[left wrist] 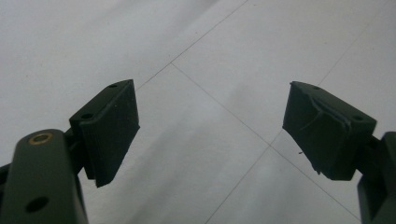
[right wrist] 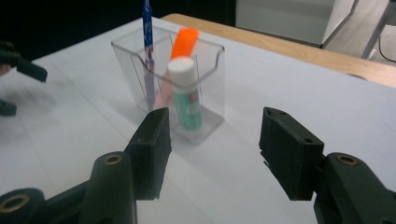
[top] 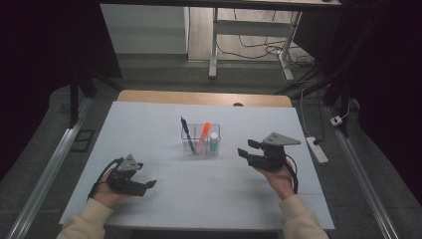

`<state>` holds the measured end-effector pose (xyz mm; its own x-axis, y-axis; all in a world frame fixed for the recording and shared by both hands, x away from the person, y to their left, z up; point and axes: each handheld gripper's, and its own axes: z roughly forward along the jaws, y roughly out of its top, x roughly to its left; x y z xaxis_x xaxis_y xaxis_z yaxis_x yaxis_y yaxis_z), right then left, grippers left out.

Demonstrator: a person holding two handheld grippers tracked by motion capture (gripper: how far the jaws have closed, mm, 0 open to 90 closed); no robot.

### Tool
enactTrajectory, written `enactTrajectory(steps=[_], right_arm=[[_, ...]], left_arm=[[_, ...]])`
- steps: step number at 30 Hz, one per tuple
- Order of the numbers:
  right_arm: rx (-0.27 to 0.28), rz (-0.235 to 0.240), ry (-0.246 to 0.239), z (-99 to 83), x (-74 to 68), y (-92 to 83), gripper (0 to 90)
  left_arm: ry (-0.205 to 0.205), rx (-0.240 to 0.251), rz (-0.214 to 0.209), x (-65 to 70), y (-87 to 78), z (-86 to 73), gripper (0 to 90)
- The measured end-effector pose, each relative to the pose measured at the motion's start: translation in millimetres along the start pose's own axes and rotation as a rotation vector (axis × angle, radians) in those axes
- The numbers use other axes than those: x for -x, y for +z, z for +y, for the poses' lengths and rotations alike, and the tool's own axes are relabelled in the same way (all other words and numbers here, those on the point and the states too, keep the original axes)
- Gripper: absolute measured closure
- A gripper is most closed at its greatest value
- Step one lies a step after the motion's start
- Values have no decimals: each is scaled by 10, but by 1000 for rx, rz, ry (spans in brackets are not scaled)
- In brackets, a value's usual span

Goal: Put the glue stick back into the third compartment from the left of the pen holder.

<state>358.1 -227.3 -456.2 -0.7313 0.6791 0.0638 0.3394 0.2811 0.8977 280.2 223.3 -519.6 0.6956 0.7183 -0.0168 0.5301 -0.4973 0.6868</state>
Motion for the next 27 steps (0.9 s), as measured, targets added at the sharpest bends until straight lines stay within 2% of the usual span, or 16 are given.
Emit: enactTrajectory(steps=[12, 20, 27], right_arm=[[-46, -37, 14, -432, 116, -430, 423], [-77, -36, -9, -548, 126, -441, 419], [-70, -36, -9, -559, 131, -435, 418]], left_arm=[[1, 0, 1, 8, 3, 15, 180], [-3, 5, -1, 8, -11, 16, 180], [-2, 5, -1, 9, -11, 16, 180]])
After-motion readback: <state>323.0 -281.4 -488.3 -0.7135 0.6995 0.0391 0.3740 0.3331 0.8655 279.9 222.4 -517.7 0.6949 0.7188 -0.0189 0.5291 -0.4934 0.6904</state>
